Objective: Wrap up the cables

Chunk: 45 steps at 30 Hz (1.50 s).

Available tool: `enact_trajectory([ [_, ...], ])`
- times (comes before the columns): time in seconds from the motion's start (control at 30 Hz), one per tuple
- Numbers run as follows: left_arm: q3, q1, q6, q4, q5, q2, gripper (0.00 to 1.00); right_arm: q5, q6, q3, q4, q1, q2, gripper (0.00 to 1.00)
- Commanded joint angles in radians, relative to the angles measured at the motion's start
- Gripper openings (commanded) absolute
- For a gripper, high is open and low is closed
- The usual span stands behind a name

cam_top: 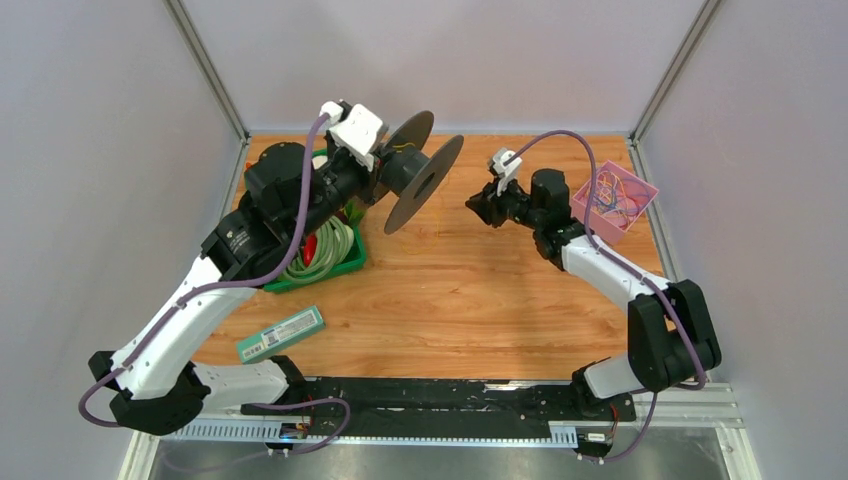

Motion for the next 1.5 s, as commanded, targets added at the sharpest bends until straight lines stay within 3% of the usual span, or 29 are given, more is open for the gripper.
enact_trajectory([
  [0.0,0.094,0.008,-0.080,0.095,-0.032,0.025,0.00,-0.063,0.096,-0.015,0.099,0.034,0.003,0.22],
  [0.1,0.125,0.006,-0.078,0.126,-0.065,0.043,0.00,-0.080,0.120,-0.035,0.104,0.057,0.002,0.35],
  [0.17,0.145,0.008,-0.078,0.141,-0.070,0.052,0.00,-0.082,0.129,-0.052,0.108,0.069,-0.006,0.62],
  [0.23,0.169,0.008,-0.089,0.143,-0.082,0.061,0.00,-0.062,0.129,-0.077,0.114,0.071,-0.015,0.75],
  [0.4,0.212,0.008,-0.123,0.118,-0.116,0.081,0.00,0.021,0.129,-0.129,0.154,0.071,0.009,0.84],
  [0.5,0.215,0.008,-0.138,0.126,-0.144,0.081,0.00,0.020,0.256,-0.143,0.197,0.075,0.048,0.88],
  [0.7,0.241,0.006,-0.186,0.109,-0.159,0.097,0.00,-0.031,0.412,-0.144,0.272,0.137,0.084,0.92],
  [0.9,0.244,0.006,-0.189,0.134,-0.190,0.104,0.00,0.064,0.482,-0.036,0.320,0.167,0.238,0.91],
  [0.97,0.257,0.008,-0.193,0.127,-0.203,0.107,0.00,0.118,0.507,0.026,0.318,0.167,0.297,0.87],
  [1.03,0.264,0.006,-0.187,0.123,-0.219,0.114,0.00,0.144,0.530,0.084,0.318,0.169,0.354,0.72],
  [1.17,0.267,0.006,-0.161,0.120,-0.352,0.137,0.00,0.145,0.560,0.127,0.295,0.183,0.385,0.18],
  [1.23,0.263,0.008,-0.134,0.129,-0.455,0.158,0.00,0.136,0.559,0.095,0.277,0.195,0.358,0.04],
  [1.27,0.266,0.009,-0.121,0.132,-0.493,0.170,0.00,0.129,0.548,0.066,0.265,0.203,0.338,0.00],
  [1.47,0.225,0.006,-0.068,0.247,-0.736,0.249,0.00,0.006,0.342,-0.077,0.128,0.267,0.168,0.00],
])
